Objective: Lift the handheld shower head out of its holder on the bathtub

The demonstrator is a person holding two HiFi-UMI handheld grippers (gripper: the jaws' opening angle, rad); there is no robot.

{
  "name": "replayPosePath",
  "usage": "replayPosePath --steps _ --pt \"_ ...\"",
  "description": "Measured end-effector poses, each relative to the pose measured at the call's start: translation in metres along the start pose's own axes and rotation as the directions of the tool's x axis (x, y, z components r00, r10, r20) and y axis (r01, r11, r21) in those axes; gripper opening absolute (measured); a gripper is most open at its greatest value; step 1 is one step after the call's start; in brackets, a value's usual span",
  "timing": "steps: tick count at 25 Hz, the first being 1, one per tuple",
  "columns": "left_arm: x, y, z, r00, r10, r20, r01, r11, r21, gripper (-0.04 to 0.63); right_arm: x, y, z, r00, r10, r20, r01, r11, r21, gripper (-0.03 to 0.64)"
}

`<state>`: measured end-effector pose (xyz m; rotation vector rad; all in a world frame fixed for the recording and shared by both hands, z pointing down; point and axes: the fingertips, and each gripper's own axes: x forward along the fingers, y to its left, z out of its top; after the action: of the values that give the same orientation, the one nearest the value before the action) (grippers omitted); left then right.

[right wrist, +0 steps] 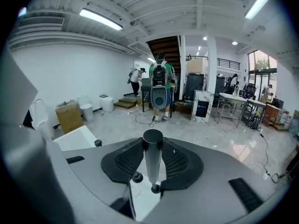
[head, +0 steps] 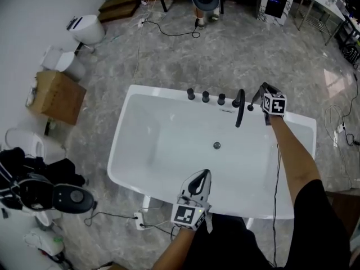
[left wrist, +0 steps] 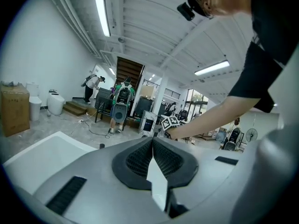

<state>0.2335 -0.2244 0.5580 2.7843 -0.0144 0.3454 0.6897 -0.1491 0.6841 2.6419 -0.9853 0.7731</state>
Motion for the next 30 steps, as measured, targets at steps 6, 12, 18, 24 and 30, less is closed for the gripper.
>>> replayPosePath --steps 6,12,18,24,30 --pt "-0.022 0.003 0.022 1.000 0.001 0.017 -0.001 1.000 0.016 0.005 -0.040 0.004 0.061 0.998 -0.005 0.058 0.005 1.000 -0.005 0.115" --pt "-0.039 -0.001 0.040 0.999 -0.037 0.036 0.036 0.999 0.022 0.005 -0.077 0.017 0.120 0.997 0.001 0.082 0.004 0.998 -0.059 0.114" --pt "-0.050 -0.007 0.052 0.993 -0.101 0.066 0.100 0.995 0.012 0.005 -0.116 0.011 0.162 0.994 -0.054 0.092 0.060 0.996 -0.063 0.114" --pt "-0.064 0.002 0.077 0.985 -0.133 0.110 0.131 0.991 0.023 0.005 -0.141 0.024 0.191 0.992 -0.076 0.099 0.083 0.994 -0.072 0.114" --pt "-0.072 0.006 0.095 0.983 -0.154 0.098 0.146 0.986 0.082 0.005 -0.156 0.036 0.207 0.990 -0.071 0.123 0.081 0.993 -0.084 0.114"
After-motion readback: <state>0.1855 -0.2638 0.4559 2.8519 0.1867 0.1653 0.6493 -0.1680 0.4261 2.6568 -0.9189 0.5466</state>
